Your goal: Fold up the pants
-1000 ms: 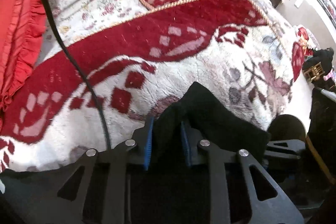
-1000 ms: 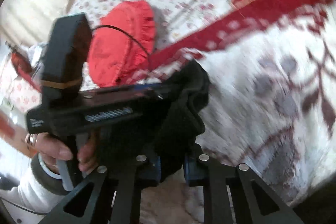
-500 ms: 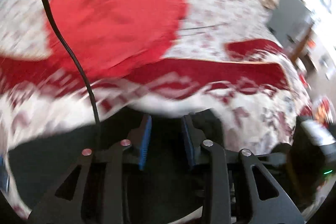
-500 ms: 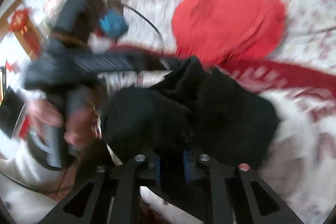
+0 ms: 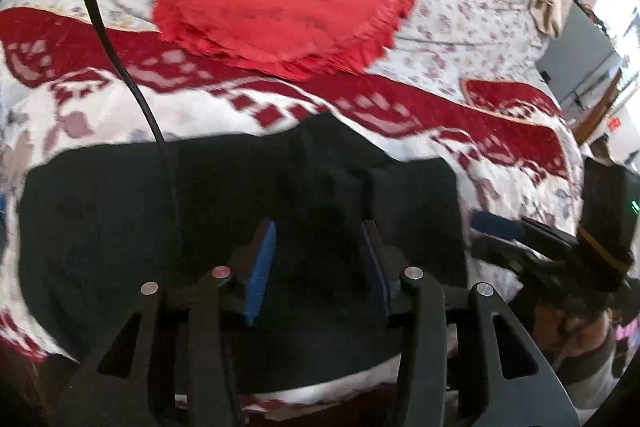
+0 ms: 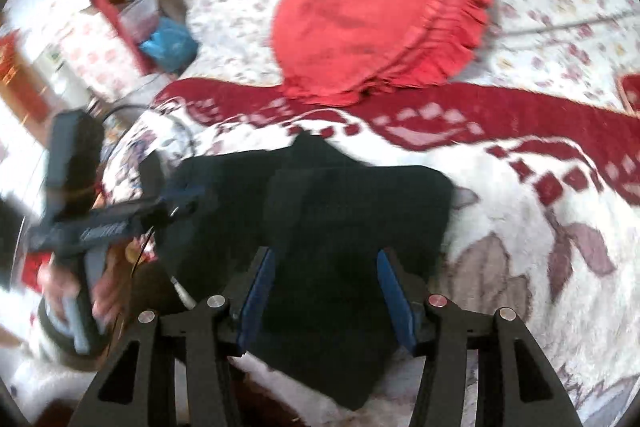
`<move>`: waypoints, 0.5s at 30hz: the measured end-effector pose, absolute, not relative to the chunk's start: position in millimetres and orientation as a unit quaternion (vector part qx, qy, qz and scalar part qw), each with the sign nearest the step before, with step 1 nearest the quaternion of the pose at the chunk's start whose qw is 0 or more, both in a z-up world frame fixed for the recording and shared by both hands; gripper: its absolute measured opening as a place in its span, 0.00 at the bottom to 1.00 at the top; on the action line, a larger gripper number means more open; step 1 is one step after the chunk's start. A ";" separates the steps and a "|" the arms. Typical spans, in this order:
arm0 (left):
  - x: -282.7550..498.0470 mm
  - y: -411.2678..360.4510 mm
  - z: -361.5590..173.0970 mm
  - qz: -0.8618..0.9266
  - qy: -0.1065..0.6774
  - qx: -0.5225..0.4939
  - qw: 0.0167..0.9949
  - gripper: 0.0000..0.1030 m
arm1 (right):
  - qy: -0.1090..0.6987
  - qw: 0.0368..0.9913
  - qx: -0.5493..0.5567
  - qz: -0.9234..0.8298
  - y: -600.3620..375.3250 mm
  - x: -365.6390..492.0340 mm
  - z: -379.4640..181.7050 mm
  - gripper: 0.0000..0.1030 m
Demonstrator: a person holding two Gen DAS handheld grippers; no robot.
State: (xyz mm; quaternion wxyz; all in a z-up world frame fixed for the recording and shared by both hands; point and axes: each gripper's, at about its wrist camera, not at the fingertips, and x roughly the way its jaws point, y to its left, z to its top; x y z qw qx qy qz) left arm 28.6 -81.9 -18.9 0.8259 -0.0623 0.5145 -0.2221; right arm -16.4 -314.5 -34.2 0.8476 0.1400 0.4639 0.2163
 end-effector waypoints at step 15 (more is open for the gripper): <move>33.4 -116.2 -54.3 -0.166 0.536 -0.022 0.828 0.54 | 0.490 0.846 0.103 0.182 -307.7 23.1 -60.6 0.50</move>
